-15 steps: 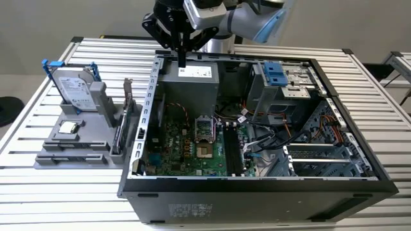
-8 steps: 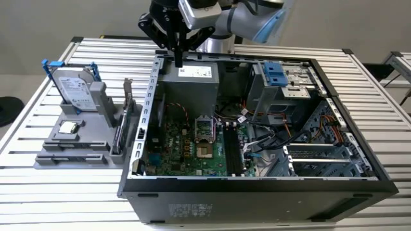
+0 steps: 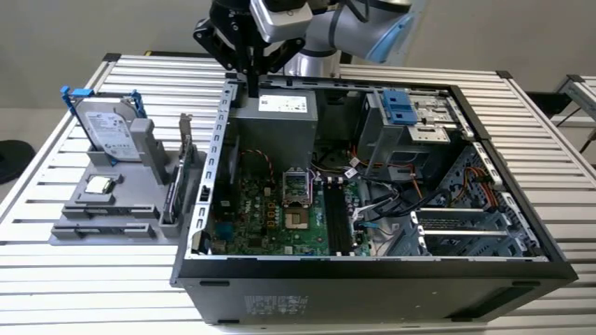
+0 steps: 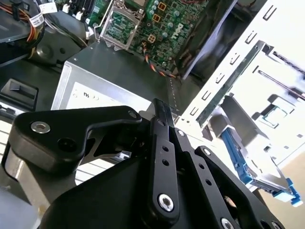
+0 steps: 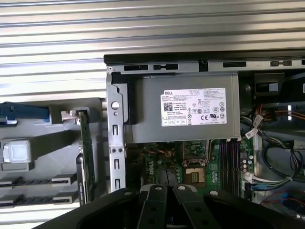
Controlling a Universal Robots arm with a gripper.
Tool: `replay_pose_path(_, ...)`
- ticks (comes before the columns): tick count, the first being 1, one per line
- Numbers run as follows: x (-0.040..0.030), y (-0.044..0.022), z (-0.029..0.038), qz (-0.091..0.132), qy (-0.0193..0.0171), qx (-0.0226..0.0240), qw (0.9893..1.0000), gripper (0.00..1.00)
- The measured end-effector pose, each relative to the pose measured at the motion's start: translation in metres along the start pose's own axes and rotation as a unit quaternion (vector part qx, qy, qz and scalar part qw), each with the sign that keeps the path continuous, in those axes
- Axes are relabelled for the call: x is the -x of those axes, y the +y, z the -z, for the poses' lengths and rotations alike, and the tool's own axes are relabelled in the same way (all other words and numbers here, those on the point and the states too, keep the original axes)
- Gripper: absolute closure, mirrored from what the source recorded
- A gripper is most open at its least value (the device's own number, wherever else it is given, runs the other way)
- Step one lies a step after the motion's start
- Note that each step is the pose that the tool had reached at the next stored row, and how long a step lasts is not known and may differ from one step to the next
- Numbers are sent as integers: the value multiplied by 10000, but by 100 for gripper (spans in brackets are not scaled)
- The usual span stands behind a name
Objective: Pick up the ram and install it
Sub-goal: 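Reach for the ram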
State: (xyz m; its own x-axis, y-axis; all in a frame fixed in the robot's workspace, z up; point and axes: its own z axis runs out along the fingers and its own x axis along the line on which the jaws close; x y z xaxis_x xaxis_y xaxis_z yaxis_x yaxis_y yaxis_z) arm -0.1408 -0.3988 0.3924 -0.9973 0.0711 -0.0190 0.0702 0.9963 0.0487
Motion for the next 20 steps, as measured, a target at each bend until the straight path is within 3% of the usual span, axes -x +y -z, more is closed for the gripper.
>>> replay_pose_path(20, -154, -11, 1, 0, 0, 0, 10000, 100)
